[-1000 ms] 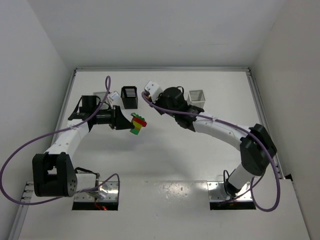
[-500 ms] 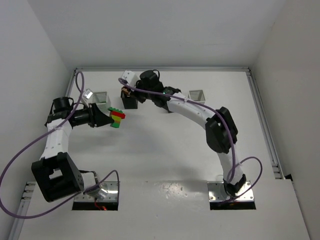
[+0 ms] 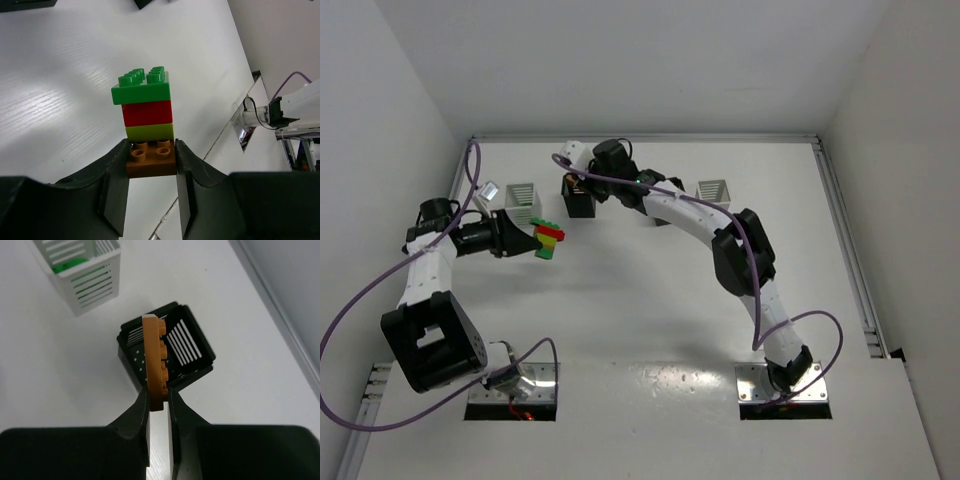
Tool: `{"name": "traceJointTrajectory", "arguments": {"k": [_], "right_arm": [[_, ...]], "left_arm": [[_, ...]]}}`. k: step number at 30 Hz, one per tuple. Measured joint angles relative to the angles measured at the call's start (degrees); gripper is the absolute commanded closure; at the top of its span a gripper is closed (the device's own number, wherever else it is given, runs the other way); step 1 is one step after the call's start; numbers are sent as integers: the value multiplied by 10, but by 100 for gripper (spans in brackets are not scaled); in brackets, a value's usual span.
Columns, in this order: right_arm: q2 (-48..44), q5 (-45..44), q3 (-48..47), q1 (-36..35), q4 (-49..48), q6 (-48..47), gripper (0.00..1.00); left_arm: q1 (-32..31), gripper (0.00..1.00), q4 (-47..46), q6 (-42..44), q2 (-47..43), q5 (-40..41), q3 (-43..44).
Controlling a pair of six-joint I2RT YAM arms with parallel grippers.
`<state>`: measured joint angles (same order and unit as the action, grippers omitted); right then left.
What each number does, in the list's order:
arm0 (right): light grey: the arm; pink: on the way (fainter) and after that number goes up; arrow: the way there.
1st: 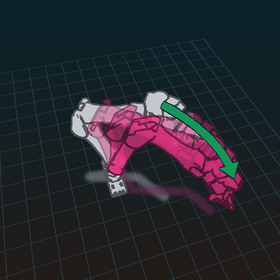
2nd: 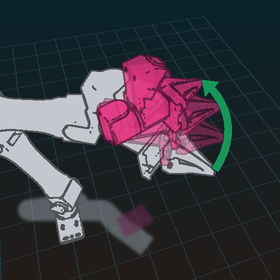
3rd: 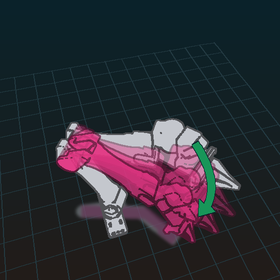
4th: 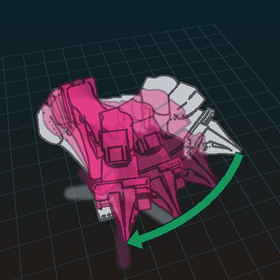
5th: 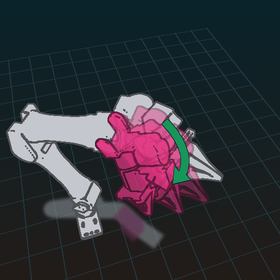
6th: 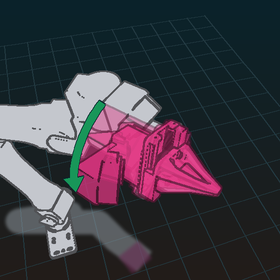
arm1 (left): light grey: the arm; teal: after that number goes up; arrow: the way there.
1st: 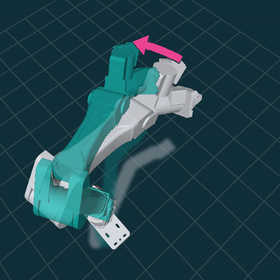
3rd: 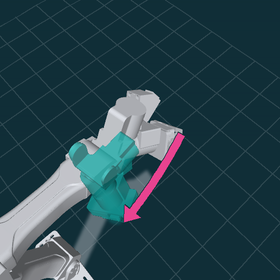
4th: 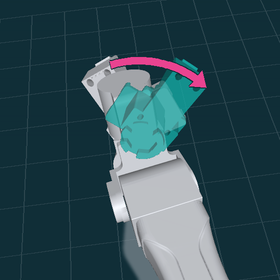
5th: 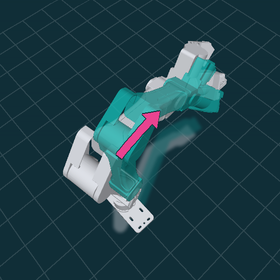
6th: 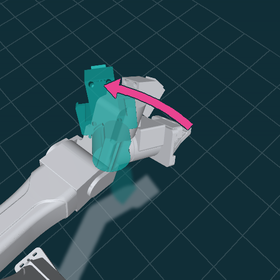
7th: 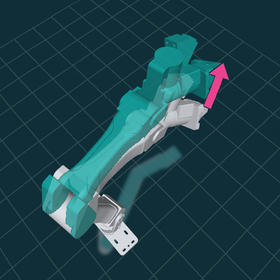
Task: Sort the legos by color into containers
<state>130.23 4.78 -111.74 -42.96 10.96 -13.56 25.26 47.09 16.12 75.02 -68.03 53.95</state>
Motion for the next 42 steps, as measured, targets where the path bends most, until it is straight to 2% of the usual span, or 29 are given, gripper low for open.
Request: {"name": "traceJointTrajectory", "arguments": {"k": [3,7,16,17,18,21,22,26,29,31,33,37,42], "right_arm": [[10,-9,-31,0,-2,0,100],[31,-17,-79,0,-1,0,92],[60,-18,-104,0,28,-7,90],[61,-19,-104,1,30,-8,87],[63,-19,-104,2,31,-9,76],[64,-24,-104,2,35,-11,57],[64,-26,-104,2,34,-13,47],[64,-26,-104,4,36,-18,40],[63,-12,-104,5,42,-19,40],[62,12,-104,7,56,-19,40],[55,59,-104,11,81,-17,40],[11,210,-96,34,148,-13,40],[-93,404,-35,68,188,5,40]], "left_arm": [[3,69,12,12,1,-1,1],[4,69,19,21,10,-4,6],[10,69,40,39,23,-7,15],[10,69,40,41,24,-7,17],[10,69,40,42,24,-7,19],[11,69,43,46,26,-8,24],[11,69,44,47,26,-8,25],[11,69,50,60,27,-8,26],[11,68,66,86,32,-8,27],[11,68,106,137,44,-8,41],[11,68,161,223,69,-11,68],[11,68,223,323,94,-7,80],[-16,68,253,409,66,3,72]]}}
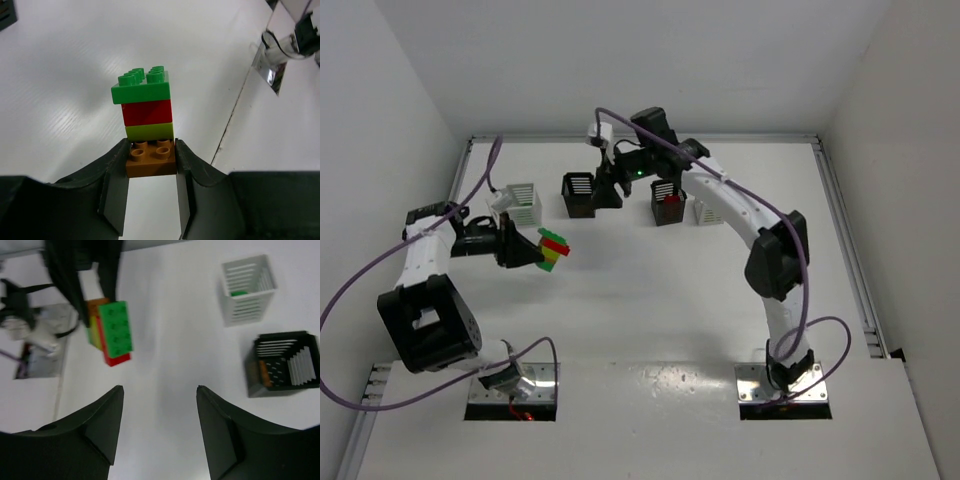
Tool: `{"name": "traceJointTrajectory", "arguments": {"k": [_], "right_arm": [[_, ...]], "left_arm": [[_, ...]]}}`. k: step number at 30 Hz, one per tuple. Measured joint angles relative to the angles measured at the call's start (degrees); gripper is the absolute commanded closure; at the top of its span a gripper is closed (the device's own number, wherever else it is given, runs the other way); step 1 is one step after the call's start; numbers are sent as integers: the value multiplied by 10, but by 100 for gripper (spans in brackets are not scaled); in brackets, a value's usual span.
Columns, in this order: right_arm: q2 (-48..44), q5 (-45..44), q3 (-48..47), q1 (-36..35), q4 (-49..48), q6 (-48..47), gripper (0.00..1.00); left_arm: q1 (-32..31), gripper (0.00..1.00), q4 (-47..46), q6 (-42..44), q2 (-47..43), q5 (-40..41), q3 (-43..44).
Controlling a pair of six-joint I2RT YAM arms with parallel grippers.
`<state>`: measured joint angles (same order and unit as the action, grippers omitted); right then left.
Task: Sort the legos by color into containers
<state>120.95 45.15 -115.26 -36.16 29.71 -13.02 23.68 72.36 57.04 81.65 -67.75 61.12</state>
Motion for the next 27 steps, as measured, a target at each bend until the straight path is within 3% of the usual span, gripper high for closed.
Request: {"name": "traceJointTrajectory", "arguments": {"k": [8,15,27], "right_arm": [[-70,169,109,-4,-15,50,40],[-73,217,157,-12,-21,74,36],[-101,239,182,-28,-44,105,35]], "left_arm": [[-82,68,20,49,-92,-9,-8],[-128,68,-3,13,-127,-21,-19],[-173,68,-126,-118,-154,-23,-43]]}}
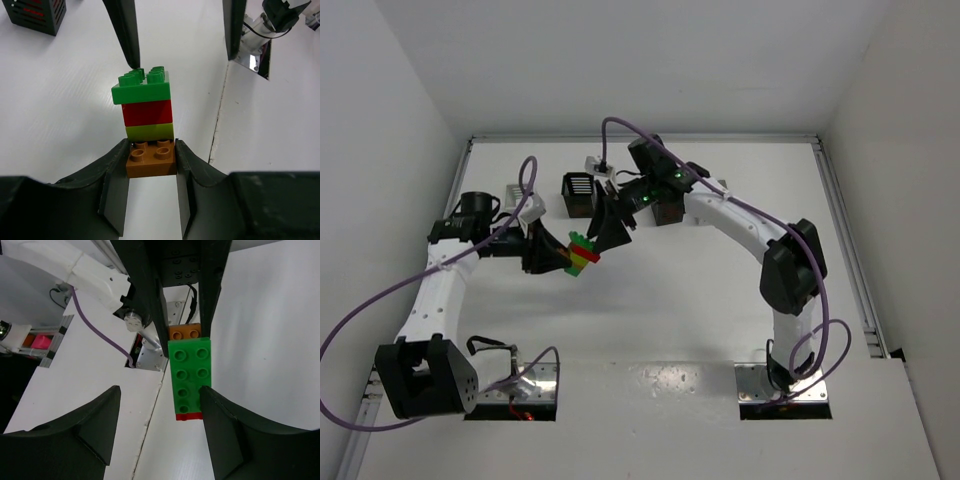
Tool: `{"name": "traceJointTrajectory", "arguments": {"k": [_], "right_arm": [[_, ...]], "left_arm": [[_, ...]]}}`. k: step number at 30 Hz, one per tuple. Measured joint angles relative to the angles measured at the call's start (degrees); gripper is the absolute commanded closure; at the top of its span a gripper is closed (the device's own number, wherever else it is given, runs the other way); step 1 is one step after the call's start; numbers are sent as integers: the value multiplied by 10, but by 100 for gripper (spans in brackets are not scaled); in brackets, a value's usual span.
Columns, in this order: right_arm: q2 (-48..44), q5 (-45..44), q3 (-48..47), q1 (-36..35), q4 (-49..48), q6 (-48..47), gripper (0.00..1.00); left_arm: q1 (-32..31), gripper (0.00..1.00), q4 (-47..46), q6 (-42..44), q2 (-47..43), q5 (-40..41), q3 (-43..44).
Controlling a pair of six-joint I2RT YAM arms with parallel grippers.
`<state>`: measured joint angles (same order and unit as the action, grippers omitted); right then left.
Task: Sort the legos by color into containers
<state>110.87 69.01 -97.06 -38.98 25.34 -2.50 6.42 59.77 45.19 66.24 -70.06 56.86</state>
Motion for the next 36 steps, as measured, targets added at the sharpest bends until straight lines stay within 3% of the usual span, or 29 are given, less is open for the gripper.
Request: {"name": "traceJointTrajectory", "arguments": {"k": [19,22,23,26,29,36], "right_arm": [[0,-109,1,-28,16,-20,35],[0,-114,1,-28,9,-22,45],[0,-115,1,-28,9,-24,56],[0,-110,1,-28,11,-31,75],[0,-103,1,-28,13,-42,85],[0,-98,1,-26,17,-50,96]], "left_arm": [[-24,68,-40,-42,-18,21,-16],[-28,68,-42,-43,-19,20,-16],[-28,68,-42,-43,-18,18,-16],[-29,68,-45,-44,-18,18,-16],[-29,68,-42,-50,-18,16,-17],[-30,68,-43,-50,-17,12,-19]]}}
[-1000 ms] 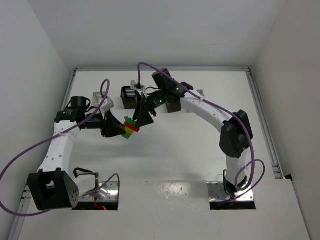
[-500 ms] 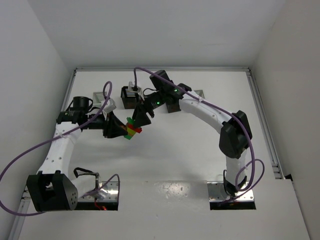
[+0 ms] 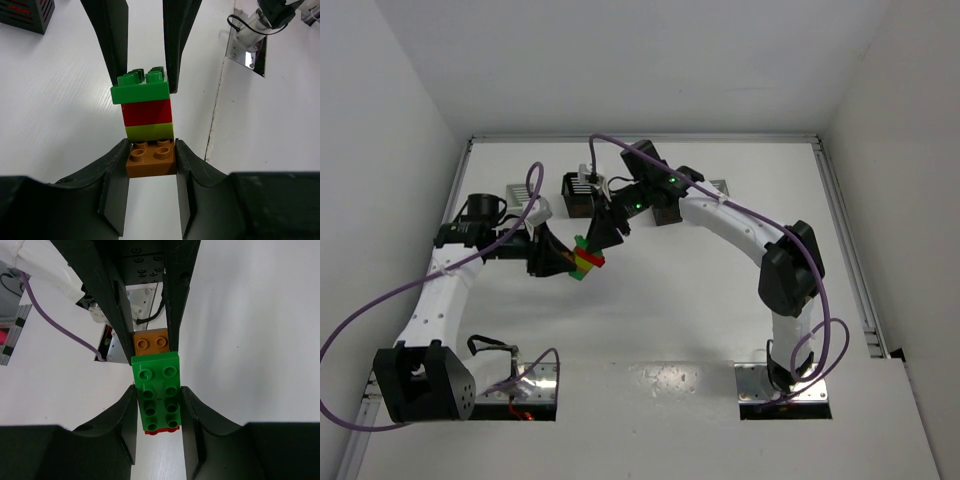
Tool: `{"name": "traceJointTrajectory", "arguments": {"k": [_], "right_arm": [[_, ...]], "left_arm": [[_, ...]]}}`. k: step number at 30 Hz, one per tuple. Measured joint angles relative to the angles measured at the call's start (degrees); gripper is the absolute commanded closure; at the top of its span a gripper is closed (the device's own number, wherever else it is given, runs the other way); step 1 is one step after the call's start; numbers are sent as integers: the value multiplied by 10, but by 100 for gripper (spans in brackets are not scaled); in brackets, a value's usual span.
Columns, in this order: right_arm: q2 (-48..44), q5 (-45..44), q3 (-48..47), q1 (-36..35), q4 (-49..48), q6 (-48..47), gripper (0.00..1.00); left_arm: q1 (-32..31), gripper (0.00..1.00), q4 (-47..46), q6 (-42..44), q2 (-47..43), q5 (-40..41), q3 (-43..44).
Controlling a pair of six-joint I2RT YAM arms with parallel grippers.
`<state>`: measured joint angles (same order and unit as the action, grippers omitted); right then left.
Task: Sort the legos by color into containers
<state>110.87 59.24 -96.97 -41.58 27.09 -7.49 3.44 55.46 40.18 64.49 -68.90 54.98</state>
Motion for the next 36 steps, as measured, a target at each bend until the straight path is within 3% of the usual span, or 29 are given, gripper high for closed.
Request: {"name": "traceJointTrajectory", "arguments": {"k": [25,29,36], "right_arm": [[-28,-10,12,55,-1,12,100],[-46,-27,55,54,0,-2,100],[-111,-115,230,50,-5,-26,100]], "left_arm": [[0,72,-23,-4,0,-2,-10],[3,74,-31,-16,0,-1,-10],[12,78,-113,-105,-21,6,-22]]}}
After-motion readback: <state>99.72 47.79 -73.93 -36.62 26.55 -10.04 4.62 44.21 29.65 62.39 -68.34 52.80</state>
